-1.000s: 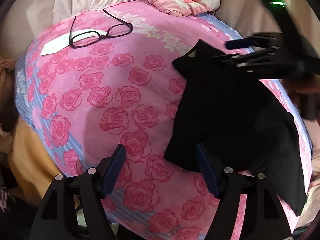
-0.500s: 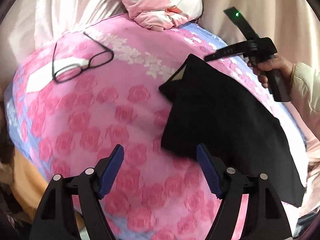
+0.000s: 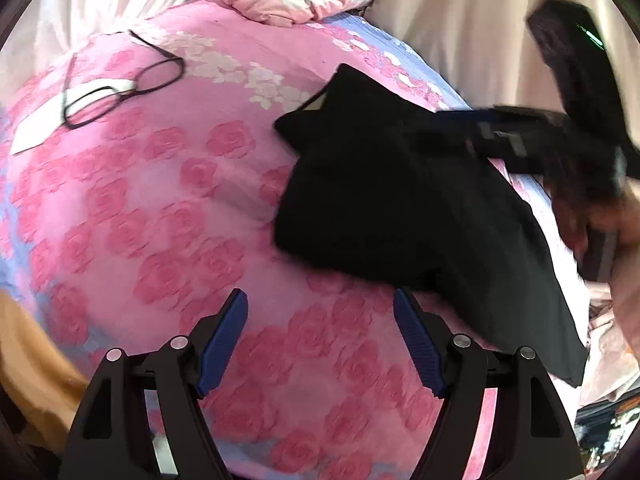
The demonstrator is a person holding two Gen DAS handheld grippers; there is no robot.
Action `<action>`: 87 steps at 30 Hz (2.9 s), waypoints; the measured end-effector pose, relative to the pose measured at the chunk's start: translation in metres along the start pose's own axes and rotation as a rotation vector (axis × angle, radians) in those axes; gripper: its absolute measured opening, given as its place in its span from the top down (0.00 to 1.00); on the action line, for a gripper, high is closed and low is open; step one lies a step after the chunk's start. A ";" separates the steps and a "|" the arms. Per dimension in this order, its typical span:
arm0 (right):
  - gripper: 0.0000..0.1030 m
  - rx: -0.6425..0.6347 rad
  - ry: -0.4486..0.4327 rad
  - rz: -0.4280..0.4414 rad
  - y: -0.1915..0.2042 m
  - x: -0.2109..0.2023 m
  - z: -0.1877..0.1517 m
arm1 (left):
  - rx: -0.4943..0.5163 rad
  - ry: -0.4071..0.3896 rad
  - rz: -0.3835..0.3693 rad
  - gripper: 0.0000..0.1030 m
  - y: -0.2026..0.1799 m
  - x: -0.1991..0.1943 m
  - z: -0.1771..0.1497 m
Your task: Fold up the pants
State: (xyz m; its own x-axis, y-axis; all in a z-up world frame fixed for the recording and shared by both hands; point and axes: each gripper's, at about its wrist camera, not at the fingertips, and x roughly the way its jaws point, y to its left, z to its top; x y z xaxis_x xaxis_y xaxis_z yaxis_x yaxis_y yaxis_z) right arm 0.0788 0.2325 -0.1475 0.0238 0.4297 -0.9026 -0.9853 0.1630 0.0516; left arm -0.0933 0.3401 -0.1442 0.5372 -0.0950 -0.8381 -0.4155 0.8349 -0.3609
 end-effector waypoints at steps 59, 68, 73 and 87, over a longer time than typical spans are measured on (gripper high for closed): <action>0.51 0.883 -0.050 -0.028 -0.264 -0.044 -0.127 | 0.429 -0.158 0.196 0.19 -0.069 0.064 0.112; 0.94 0.669 0.047 -0.112 -0.245 0.004 -0.115 | 0.413 -0.070 0.325 0.17 -0.036 0.101 0.083; 0.94 0.739 -0.061 -0.231 -0.269 0.010 -0.120 | 0.464 -0.102 0.391 0.15 -0.046 0.100 0.074; 0.90 0.803 -0.221 -0.104 -0.212 -0.003 -0.117 | 0.380 -0.072 0.357 0.13 -0.044 0.092 0.081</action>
State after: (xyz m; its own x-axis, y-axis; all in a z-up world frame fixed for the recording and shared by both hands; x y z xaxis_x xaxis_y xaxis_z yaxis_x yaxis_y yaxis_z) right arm 0.2683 0.0932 -0.2057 0.2226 0.5280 -0.8196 -0.5581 0.7583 0.3369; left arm 0.0337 0.3387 -0.1728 0.4653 0.2579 -0.8467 -0.2933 0.9475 0.1274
